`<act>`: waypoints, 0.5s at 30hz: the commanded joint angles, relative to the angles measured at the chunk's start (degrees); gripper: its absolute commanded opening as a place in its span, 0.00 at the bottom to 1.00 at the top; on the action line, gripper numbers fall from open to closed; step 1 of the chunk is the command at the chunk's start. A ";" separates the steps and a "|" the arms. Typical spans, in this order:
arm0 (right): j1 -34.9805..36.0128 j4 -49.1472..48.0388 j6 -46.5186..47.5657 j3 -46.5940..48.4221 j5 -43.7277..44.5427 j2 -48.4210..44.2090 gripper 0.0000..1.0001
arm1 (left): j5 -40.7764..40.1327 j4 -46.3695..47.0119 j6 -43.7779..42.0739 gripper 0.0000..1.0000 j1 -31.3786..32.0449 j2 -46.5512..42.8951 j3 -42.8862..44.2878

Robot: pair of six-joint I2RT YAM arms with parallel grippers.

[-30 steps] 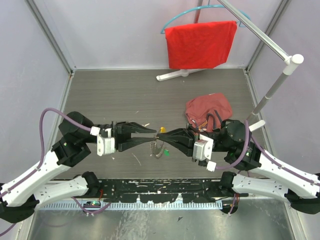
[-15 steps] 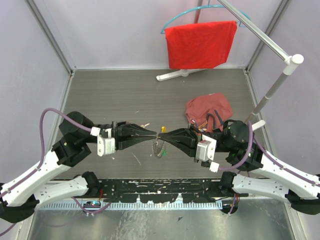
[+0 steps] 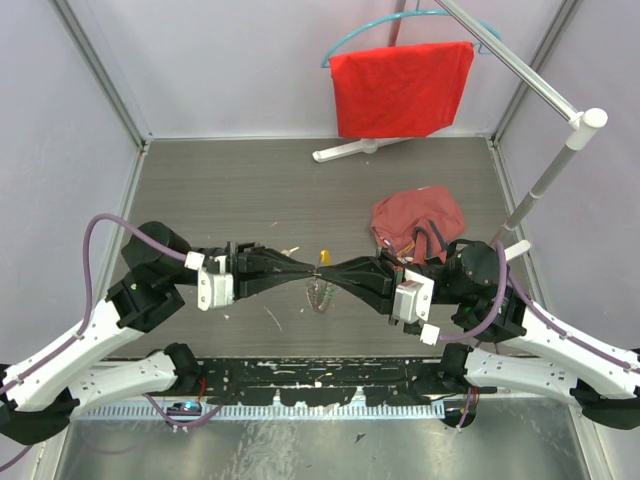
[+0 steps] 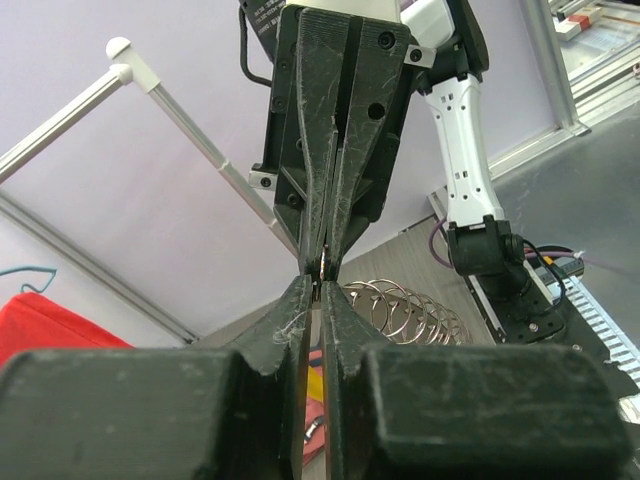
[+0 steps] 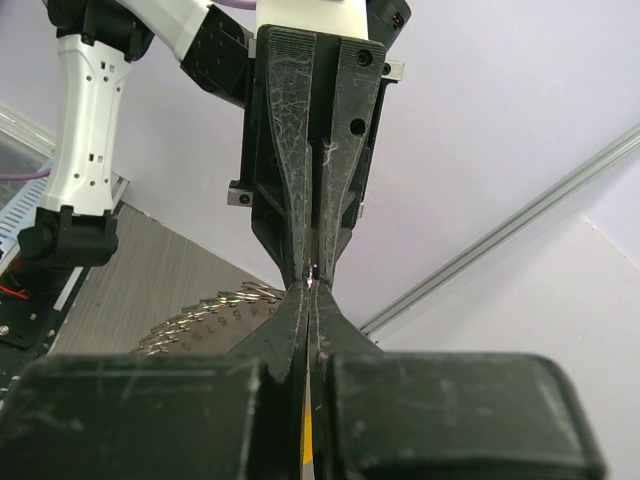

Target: Put the keys on the keyring

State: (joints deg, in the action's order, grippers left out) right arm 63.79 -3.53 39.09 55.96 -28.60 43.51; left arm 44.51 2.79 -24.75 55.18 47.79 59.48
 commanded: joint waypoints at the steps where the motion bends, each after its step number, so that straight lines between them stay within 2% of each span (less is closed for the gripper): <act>1: 0.15 -4.47 -0.16 1.72 0.37 0.34 0.01 | 1.00 2.74 1.02 0.13 0.22 0.28 1.11; 4: 0.20 -4.23 0.06 1.75 0.75 0.55 0.01 | 1.18 2.99 1.44 0.09 0.22 0.29 1.17; 6: 0.19 -3.68 0.42 1.81 1.11 0.83 0.01 | 1.26 3.27 1.60 0.01 0.19 0.33 1.16; 9: 0.16 -2.84 0.76 2.11 1.48 0.96 0.01 | 1.35 3.23 1.43 0.00 0.21 0.18 1.15; 15: 0.19 -0.82 1.59 2.98 2.23 0.32 0.27 | 0.89 -0.10 -0.77 0.00 0.22 -0.42 1.56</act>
State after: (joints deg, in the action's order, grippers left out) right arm 63.81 -3.90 39.57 56.18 -28.08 43.90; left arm 44.77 3.31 -24.16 55.18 47.83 59.48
